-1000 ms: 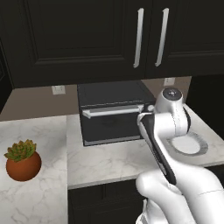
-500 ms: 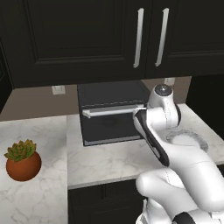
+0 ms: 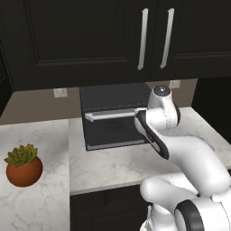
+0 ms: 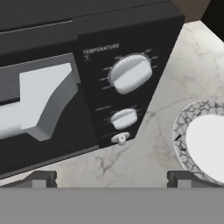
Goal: Pick up the bagel from the plate, place it on the toaster oven rack, close the door, and set the timer.
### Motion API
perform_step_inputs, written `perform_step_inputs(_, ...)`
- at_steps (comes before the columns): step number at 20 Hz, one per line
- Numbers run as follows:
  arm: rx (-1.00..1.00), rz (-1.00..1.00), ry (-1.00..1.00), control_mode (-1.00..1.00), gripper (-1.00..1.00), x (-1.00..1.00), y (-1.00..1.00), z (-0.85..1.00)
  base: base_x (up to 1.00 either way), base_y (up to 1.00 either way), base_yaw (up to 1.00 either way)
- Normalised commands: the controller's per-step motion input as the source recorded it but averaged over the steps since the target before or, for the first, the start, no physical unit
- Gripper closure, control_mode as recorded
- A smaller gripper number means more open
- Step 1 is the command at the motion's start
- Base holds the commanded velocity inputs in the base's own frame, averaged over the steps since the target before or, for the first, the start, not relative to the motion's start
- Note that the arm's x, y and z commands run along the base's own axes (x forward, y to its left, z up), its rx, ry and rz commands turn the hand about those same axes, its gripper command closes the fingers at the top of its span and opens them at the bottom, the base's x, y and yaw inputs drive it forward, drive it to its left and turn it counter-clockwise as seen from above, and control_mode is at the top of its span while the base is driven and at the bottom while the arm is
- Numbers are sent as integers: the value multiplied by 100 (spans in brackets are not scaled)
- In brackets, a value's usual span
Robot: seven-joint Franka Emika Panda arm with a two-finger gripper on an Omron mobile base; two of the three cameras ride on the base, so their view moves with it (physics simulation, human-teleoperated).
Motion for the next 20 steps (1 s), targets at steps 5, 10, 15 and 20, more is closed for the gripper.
perform_step_inputs(5,1,-4,0,-100,-100,35,0,-3,0,0,0)
perform_step_inputs(10,1,-3,0,-100,-100,29,-3,-13,0,0,0)
perform_step_inputs(15,0,-2,0,-100,-100,12,-2,-20,0,0,0)
perform_step_inputs(20,0,-2,0,-100,-100,0,-12,-34,0,0,0)
